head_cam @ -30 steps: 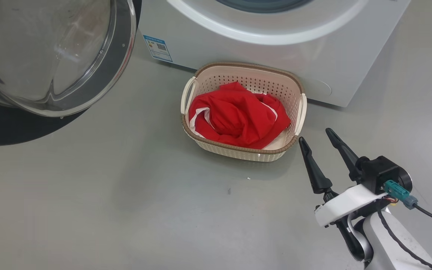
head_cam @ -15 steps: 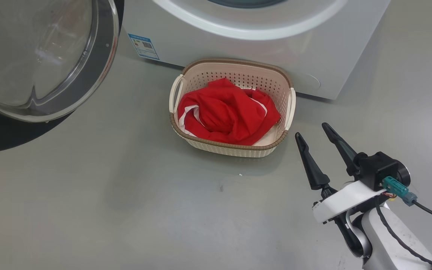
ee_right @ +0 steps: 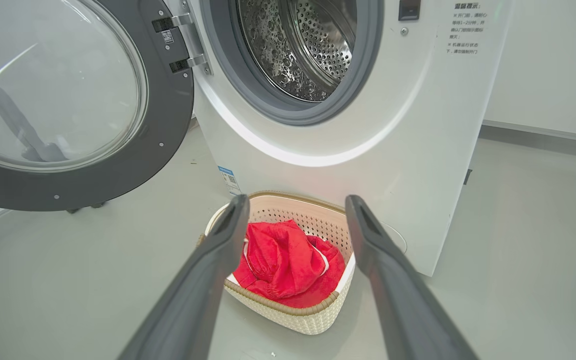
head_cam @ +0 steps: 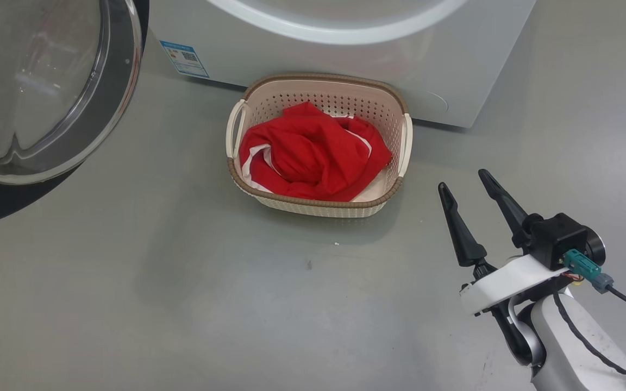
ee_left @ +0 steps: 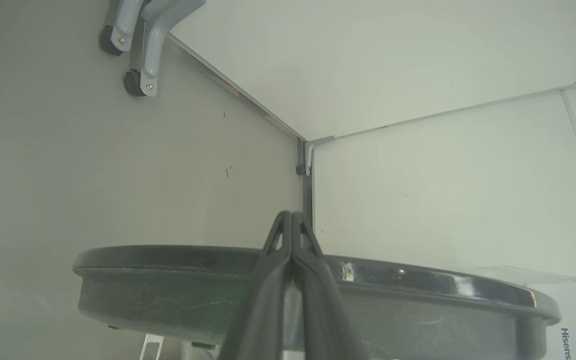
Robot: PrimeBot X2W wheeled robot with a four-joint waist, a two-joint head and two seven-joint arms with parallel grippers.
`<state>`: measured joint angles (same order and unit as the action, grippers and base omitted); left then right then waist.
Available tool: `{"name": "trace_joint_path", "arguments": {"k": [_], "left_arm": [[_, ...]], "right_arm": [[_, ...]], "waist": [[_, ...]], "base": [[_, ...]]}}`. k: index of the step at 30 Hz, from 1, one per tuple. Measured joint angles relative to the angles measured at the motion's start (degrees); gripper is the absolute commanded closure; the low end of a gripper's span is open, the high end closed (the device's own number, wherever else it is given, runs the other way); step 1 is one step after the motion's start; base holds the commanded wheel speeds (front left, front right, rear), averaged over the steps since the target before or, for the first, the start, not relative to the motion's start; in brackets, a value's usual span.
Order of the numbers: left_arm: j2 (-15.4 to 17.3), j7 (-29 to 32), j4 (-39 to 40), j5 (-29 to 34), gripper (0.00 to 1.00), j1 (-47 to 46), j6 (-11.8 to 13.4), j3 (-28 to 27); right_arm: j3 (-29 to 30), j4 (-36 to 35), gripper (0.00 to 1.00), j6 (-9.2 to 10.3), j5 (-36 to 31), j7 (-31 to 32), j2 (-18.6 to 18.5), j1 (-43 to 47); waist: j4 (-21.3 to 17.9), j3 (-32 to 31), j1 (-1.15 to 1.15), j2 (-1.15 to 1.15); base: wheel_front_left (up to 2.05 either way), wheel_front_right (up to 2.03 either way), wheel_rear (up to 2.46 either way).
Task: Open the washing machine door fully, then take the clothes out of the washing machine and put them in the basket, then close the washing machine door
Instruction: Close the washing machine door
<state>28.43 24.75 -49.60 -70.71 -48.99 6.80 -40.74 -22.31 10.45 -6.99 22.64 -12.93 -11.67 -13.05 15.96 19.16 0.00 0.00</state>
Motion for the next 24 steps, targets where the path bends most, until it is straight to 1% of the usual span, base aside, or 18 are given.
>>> {"name": "trace_joint_path", "arguments": {"k": [9,19,24], "left_arm": [[0.2,1.0,-2.3,0.3,1.00,-1.4,0.0,0.1],[0.5,5.2,-3.6,0.1,1.00,-1.9,0.0,1.3],[0.0,6.7,-4.3,0.1,1.00,-1.9,-0.2,2.4]], "right_arm": [[0.6,-0.2,0.00,0.00,0.0,-0.1,-0.7,0.0],[1.2,-0.3,0.00,0.00,0.0,-0.1,-1.2,0.0],[1.4,-0.3,0.00,0.02,0.0,-0.1,-1.3,0.0]], "waist": [[-0.3,0.6,0.00,0.00],[0.2,0.8,0.00,0.00],[0.9,0.6,0.00,0.00]], "base": [[0.00,0.00,0.00],[0.00,0.00,0.00],[0.00,0.00,0.00]]}}
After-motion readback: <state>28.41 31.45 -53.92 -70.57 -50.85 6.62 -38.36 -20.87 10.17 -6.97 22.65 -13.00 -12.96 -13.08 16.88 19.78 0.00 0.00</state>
